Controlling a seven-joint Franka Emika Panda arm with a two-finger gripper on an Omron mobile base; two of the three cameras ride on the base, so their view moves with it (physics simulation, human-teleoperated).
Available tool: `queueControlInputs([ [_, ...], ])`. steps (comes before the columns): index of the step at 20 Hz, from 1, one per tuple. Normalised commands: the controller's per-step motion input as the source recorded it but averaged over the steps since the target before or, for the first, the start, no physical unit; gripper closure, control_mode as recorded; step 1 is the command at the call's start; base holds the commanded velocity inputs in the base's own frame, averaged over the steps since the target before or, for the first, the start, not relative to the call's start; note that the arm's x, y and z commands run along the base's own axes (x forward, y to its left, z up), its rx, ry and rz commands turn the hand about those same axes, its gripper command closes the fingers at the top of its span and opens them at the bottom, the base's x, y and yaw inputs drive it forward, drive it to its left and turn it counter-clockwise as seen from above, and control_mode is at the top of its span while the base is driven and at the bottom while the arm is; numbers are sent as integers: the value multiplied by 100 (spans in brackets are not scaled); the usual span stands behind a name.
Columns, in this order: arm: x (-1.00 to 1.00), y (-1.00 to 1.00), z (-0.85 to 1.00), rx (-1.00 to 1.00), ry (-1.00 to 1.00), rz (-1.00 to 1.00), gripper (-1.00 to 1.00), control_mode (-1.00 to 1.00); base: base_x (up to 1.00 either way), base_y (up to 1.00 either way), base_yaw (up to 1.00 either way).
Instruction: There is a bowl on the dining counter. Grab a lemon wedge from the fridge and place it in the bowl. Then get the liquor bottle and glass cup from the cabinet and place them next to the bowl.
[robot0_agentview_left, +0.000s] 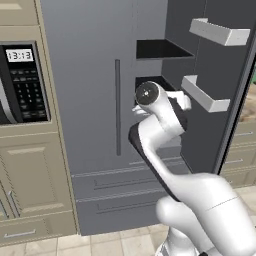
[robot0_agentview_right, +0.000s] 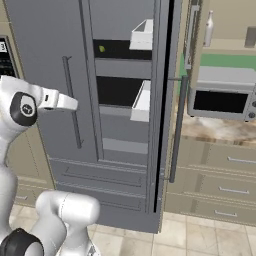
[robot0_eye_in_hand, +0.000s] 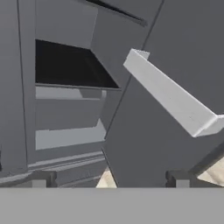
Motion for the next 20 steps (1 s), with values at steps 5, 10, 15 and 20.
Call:
queueControlInputs([
  [5, 5, 53, 0, 15, -17, 16, -100, -100, 0, 0, 0],
  [10, 41, 43, 0, 19, -4, 12, -100, -100, 0, 0, 0],
  [15, 66, 40, 2, 16, 3, 9, -100, -100, 0, 0, 0],
  [20, 74, 27, 1, 2, 1, 2, -100, -100, 0, 0, 0],
])
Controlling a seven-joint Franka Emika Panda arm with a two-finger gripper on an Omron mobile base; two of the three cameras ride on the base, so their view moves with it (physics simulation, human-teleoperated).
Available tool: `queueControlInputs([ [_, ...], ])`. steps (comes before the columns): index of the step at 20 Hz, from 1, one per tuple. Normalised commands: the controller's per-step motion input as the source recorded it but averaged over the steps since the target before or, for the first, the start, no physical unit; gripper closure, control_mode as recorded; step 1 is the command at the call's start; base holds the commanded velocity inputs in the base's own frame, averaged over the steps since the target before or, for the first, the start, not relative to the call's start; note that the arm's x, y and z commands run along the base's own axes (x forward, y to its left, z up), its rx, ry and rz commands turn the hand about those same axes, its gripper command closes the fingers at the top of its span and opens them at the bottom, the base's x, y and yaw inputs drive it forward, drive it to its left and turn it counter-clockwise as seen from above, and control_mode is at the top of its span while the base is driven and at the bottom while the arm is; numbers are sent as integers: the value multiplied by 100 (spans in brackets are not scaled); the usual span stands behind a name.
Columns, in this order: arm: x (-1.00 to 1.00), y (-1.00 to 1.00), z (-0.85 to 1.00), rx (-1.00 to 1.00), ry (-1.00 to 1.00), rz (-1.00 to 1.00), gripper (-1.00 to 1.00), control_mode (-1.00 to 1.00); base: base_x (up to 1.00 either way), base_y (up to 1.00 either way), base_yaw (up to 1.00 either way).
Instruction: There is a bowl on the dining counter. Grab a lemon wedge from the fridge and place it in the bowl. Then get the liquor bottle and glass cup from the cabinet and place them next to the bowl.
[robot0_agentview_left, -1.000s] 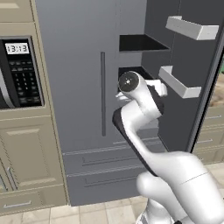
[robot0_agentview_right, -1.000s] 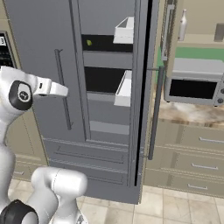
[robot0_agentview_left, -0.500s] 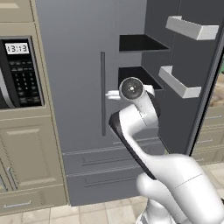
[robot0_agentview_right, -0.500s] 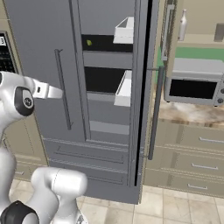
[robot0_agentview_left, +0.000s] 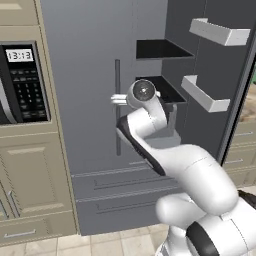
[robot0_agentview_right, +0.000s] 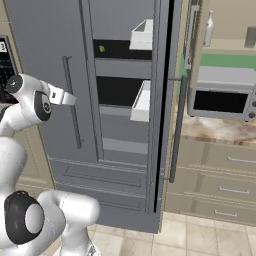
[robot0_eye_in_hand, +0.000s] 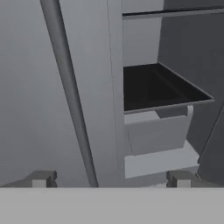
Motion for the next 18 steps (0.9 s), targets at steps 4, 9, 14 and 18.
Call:
queueControlInputs([
  [4, 77, 20, 0, 0, 0, 0, -100, -100, 0, 0, 0],
  [9, 66, 24, 0, 0, 4, 1, -100, -100, 0, 0, 0],
  [14, 63, 14, -2, 0, 4, 1, -100, -100, 0, 0, 0],
  [18, 54, 7, -18, 0, 0, 0, -100, -100, 0, 0, 0],
])
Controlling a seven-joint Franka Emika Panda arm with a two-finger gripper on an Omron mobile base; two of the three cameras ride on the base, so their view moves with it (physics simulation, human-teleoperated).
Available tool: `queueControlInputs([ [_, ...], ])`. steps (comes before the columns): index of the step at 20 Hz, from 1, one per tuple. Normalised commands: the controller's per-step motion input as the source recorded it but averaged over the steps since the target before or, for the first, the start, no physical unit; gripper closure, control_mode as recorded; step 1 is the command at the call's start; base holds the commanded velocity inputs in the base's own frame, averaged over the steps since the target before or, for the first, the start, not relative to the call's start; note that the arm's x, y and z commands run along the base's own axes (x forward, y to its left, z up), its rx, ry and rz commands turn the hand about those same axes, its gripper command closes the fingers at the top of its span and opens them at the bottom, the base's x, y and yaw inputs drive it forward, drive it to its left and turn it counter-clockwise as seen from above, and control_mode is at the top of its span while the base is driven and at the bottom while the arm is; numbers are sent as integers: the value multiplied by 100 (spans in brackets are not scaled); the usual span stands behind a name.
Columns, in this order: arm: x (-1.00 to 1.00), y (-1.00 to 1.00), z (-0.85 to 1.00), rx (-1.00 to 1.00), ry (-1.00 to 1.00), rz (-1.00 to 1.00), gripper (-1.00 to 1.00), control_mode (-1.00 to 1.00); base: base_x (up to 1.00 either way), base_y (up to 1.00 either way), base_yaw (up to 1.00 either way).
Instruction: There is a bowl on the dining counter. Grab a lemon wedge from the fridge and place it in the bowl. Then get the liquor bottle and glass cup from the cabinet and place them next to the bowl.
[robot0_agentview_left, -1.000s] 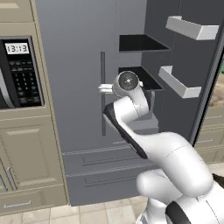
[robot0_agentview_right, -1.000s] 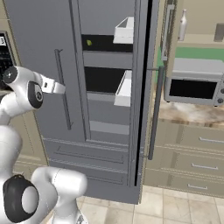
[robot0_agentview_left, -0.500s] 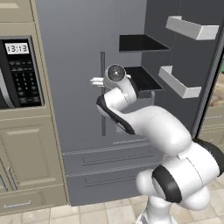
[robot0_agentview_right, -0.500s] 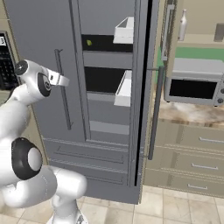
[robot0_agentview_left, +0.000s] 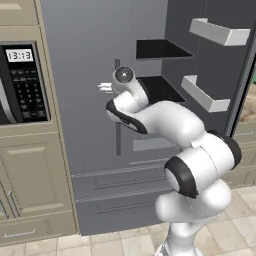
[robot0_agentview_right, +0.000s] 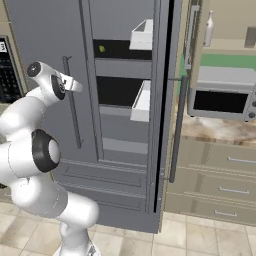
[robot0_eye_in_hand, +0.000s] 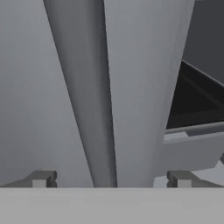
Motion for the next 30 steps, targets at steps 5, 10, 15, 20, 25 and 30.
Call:
queueControlInputs([
  [5, 44, 10, -36, 0, -2, 1, -100, -100, 0, 0, 0],
  [10, 56, 3, -28, 0, -4, 0, -100, -100, 0, 0, 0],
  [15, 40, 2, -11, 0, -3, 0, 100, -100, 0, 0, 0],
  [20, -13, 34, 1, 0, -1, 3, 100, -100, 0, 0, 0],
  [25, -49, 76, 22, 0, 0, 5, 100, -100, 0, 0, 0],
  [30, -78, 98, 32, 0, 0, 6, 100, -100, 0, 0, 0],
])
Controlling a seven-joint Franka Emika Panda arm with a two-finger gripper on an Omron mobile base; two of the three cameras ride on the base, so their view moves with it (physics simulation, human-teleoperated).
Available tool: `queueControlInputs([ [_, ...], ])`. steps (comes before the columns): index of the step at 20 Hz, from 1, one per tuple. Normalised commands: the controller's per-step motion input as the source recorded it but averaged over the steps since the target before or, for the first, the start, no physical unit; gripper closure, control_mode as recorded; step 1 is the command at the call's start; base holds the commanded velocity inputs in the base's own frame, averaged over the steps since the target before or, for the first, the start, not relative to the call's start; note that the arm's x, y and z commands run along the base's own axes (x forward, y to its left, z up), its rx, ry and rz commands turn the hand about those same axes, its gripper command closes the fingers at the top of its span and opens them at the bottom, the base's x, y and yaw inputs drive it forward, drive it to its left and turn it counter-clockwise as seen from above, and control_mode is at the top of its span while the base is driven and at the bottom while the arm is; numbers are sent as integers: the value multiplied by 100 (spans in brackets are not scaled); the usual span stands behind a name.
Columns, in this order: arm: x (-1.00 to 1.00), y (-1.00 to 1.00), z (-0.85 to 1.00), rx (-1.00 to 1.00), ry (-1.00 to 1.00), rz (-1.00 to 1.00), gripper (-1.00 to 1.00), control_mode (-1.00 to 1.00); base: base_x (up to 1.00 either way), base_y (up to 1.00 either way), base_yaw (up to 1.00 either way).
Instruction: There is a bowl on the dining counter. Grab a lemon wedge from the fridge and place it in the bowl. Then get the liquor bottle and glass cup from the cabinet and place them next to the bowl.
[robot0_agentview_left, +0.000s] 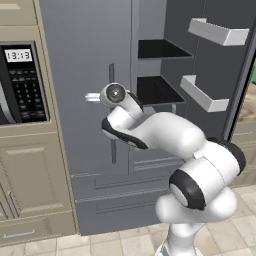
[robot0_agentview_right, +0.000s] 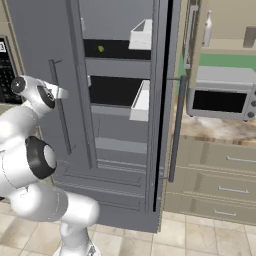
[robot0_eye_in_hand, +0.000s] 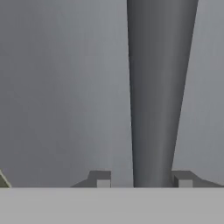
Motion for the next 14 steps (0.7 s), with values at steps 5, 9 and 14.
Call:
queueControlInputs([
  [5, -97, 100, 39, 0, 0, 9, 100, -100, 0, 0, 0],
  [9, -97, 100, 45, 0, 0, 12, 100, -100, 0, 0, 0],
  [14, -87, 100, 43, 0, 0, 14, -100, -100, 0, 0, 0],
])
